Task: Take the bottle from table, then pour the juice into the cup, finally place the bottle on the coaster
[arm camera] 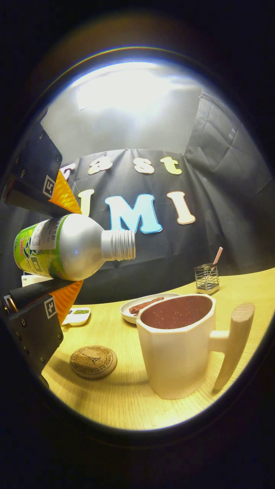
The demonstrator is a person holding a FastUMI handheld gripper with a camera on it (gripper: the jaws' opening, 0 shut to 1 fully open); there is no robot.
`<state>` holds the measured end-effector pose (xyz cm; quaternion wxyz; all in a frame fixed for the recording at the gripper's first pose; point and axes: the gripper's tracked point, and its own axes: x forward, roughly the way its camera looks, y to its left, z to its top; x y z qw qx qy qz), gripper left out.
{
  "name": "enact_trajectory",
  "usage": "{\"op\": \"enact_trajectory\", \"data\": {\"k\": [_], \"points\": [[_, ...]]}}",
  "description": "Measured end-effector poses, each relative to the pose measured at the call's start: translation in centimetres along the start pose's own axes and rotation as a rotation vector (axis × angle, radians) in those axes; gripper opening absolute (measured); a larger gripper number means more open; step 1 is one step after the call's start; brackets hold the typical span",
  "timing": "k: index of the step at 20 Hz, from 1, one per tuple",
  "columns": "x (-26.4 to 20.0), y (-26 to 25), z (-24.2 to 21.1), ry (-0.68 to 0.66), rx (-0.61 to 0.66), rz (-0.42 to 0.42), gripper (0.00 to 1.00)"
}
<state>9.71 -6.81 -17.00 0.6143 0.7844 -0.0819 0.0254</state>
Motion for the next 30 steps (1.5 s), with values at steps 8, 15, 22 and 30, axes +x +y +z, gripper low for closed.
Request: {"op": "enact_trajectory", "data": {"k": [8,15,22,30], "points": [[0.6,0.7,-0.1,-0.016,0.072,0.036,0.79],[0.6,1.4,-0.4,-0.014,0.091,0.056,0.78],[1.4,1.7,-0.2,-0.021,0.1,0.065,0.78],[1.8,2.7,-0.1,-0.031,0.127,0.086,0.78]]}}
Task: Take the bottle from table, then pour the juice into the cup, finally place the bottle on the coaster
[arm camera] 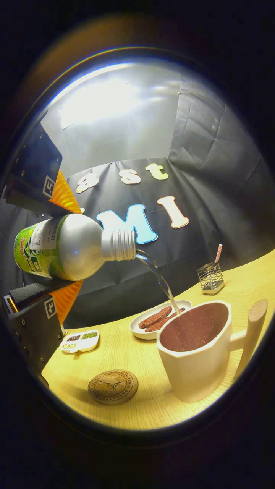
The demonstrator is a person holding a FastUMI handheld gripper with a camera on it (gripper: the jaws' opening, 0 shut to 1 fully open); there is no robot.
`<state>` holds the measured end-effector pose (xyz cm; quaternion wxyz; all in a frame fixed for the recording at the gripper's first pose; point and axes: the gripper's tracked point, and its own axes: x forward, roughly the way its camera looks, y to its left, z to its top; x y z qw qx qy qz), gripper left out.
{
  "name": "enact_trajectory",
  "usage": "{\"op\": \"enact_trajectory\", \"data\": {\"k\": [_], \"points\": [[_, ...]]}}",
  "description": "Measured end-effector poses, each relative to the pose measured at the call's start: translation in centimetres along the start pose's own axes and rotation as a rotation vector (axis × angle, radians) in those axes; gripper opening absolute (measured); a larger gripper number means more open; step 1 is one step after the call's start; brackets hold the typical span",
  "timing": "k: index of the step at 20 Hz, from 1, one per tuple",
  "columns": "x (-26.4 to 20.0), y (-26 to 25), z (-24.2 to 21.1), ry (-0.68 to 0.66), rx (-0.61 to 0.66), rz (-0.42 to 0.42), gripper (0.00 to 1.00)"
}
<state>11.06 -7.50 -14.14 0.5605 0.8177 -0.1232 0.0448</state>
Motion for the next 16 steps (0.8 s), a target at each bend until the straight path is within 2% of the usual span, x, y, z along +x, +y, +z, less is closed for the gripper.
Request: {"op": "enact_trajectory", "data": {"k": [16], "points": [[0.0,0.0,1.5,-0.047,0.078,0.006,0.78]]}}
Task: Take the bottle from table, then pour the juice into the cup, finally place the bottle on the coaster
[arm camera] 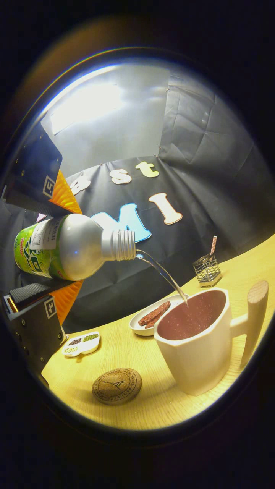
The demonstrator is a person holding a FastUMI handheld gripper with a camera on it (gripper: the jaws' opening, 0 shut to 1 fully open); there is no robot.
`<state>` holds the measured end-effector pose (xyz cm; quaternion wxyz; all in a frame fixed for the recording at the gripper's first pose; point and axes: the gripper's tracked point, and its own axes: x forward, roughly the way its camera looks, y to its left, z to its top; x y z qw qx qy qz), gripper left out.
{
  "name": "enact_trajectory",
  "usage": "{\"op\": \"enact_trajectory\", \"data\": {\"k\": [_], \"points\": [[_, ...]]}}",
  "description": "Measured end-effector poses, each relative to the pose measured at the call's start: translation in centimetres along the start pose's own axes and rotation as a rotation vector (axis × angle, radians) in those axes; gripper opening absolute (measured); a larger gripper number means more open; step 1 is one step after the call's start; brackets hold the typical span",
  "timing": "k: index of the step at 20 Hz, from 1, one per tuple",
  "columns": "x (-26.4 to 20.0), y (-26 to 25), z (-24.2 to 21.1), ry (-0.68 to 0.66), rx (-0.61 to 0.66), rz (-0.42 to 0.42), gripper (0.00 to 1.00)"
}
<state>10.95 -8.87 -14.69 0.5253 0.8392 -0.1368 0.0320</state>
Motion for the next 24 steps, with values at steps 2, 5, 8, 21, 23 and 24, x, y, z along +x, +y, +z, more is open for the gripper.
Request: {"op": "enact_trajectory", "data": {"k": [2,5,8,21,23,24], "points": [[-0.1,0.1,0.0,-0.008,0.015,0.002,0.78],[-0.1,0.1,-0.1,-0.015,0.043,0.003,0.78],[-0.1,0.3,-0.3,-0.026,0.07,0.009,0.78],[0.0,1.1,-0.8,-0.072,0.177,0.035,0.78],[0.0,1.1,-0.7,-0.08,0.188,0.037,0.78],[0.0,1.1,-0.6,-0.084,0.196,0.035,0.78]]}}
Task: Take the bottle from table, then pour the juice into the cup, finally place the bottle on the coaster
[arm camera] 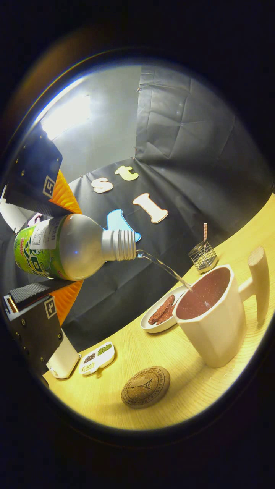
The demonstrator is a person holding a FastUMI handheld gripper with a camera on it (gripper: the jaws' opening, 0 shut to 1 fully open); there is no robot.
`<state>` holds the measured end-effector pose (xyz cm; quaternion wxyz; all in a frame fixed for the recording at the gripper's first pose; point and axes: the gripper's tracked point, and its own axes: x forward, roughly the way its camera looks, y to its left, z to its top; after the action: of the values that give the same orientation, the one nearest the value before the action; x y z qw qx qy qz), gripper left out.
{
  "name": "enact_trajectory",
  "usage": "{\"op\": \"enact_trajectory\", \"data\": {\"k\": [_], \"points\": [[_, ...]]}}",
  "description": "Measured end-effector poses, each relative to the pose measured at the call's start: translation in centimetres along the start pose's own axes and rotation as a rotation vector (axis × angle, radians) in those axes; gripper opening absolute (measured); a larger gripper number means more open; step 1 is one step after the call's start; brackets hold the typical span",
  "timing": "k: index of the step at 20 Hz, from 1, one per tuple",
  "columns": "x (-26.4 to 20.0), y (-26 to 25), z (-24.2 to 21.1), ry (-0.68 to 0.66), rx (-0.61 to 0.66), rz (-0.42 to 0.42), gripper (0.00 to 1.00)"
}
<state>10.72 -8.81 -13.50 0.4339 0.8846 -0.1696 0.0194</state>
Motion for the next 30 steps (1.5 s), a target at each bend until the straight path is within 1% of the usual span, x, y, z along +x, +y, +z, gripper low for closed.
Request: {"op": "enact_trajectory", "data": {"k": [6,19,30], "points": [[0.3,0.4,-0.1,-0.018,0.035,0.003,0.78],[0.3,0.8,0.2,-0.042,0.048,0.004,0.78],[0.4,-0.5,2.2,-0.076,0.033,-0.017,0.78]]}}
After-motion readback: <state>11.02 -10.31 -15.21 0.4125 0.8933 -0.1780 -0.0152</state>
